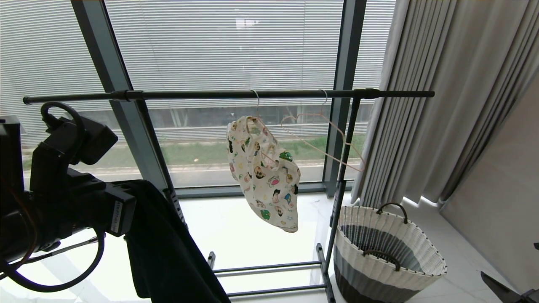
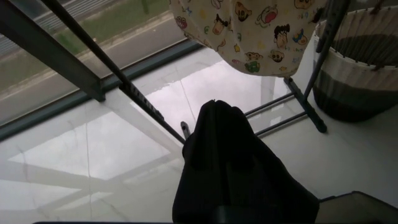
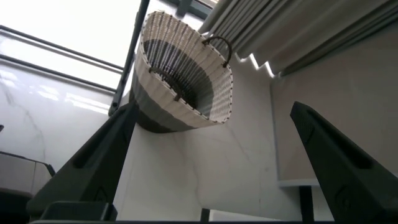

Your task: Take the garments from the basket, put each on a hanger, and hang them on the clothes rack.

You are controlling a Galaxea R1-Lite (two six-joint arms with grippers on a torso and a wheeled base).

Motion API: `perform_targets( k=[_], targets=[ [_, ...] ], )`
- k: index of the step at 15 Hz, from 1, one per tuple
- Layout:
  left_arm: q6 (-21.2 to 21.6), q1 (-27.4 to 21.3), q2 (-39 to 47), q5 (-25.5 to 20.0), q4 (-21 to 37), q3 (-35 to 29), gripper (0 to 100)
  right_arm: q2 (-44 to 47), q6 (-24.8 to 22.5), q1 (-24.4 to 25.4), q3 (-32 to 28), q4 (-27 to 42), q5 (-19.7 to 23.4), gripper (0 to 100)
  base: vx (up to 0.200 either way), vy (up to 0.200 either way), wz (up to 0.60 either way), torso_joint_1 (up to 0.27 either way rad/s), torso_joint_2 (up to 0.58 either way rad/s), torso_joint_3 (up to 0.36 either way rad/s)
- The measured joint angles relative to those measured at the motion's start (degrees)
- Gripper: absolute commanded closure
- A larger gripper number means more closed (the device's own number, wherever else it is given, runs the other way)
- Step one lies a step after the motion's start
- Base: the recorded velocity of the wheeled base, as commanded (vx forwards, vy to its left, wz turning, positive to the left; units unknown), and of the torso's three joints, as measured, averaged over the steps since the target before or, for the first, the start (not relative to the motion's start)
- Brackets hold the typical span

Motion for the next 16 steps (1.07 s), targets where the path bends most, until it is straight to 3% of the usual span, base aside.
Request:
perform_targets(
  k=[2, 4, 7, 9, 16],
  targets=[
    [0.0, 0.1, -0.4, 0.2, -0.1, 1.0, 100, 1.0, 4.1, 0.0, -2.2, 0.0, 3.2, 0, 0.000, 0.000, 0.00, 0.000, 0.00, 0.000],
    [0.0, 0.6, -1.1, 1.1, -0.1, 2.3, 100, 4.4, 6.2, 0.0, -8.2, -0.1, 7.4, 0, 0.000, 0.000, 0.00, 0.000, 0.00, 0.000],
    [0.0, 3.0, -2.2, 1.5, -0.2, 3.3, 100, 11.2, 6.6, 0.0, -18.0, 0.1, 12.7, 0, 0.000, 0.000, 0.00, 0.000, 0.00, 0.000],
    [-0.2, 5.0, -3.1, 1.3, -0.2, 3.4, 100, 14.9, 5.4, 0.1, -21.6, 0.2, 13.7, 0, 0.200, 0.000, 0.00, 0.007, 0.00, 0.007],
    [-0.2, 6.6, -4.8, 1.1, -0.7, 3.7, 100, 19.4, 4.0, 0.5, -24.8, 0.2, 16.5, 0, 0.200, 0.000, 0.00, 0.006, 0.00, 0.000]
  ],
)
